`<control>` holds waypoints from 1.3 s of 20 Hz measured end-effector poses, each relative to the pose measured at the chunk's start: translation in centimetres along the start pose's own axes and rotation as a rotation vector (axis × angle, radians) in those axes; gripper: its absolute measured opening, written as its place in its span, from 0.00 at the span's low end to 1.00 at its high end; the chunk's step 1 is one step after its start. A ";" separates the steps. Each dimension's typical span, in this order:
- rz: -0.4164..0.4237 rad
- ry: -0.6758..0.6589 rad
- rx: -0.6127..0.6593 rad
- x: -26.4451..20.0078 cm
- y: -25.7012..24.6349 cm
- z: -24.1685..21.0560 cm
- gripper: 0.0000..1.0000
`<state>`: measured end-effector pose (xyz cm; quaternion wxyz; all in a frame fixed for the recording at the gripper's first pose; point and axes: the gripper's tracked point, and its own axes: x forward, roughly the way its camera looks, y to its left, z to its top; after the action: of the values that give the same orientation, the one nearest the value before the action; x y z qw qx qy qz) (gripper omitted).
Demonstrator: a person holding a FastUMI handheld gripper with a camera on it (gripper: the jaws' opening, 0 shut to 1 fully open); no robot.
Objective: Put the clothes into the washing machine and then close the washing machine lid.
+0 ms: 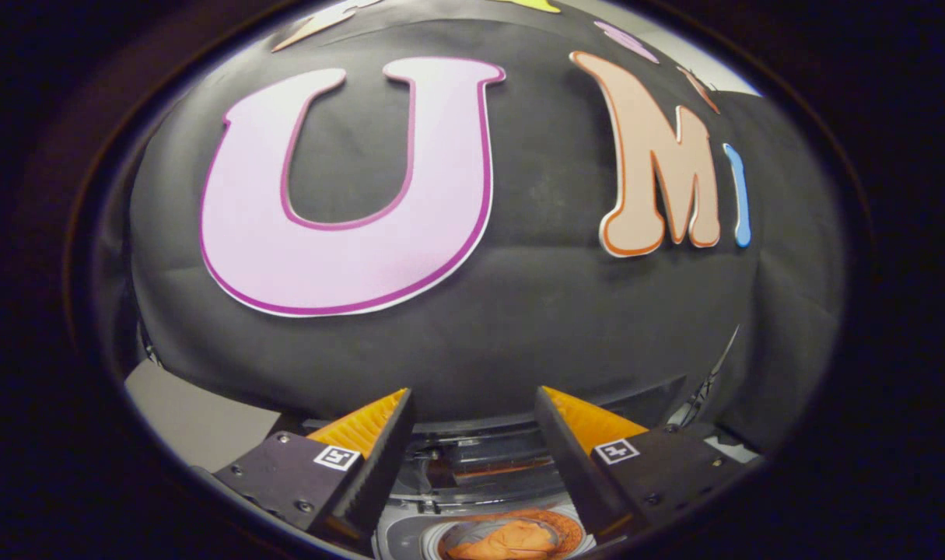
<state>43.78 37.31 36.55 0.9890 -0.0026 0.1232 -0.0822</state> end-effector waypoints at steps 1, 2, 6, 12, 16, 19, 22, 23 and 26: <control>-0.001 0.015 -0.002 0.5 0.1 -0.5 0.94; 0.000 0.041 -0.006 1.0 0.2 -1.1 0.94; 0.018 0.035 -0.049 1.8 0.2 -1.2 0.94; 0.042 0.093 -0.054 1.4 0.2 -1.5 0.94; 0.042 0.083 -0.054 1.6 0.3 -1.5 0.94; 0.040 0.074 -0.056 1.7 0.2 -1.5 0.94; 0.041 0.076 -0.059 1.6 0.1 -1.4 0.94; 0.042 0.077 -0.058 1.6 0.1 -1.3 0.94; 0.044 0.074 -0.055 1.9 0.1 -1.3 0.94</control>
<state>45.27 37.08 34.87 0.9849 -0.0240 0.1619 -0.0572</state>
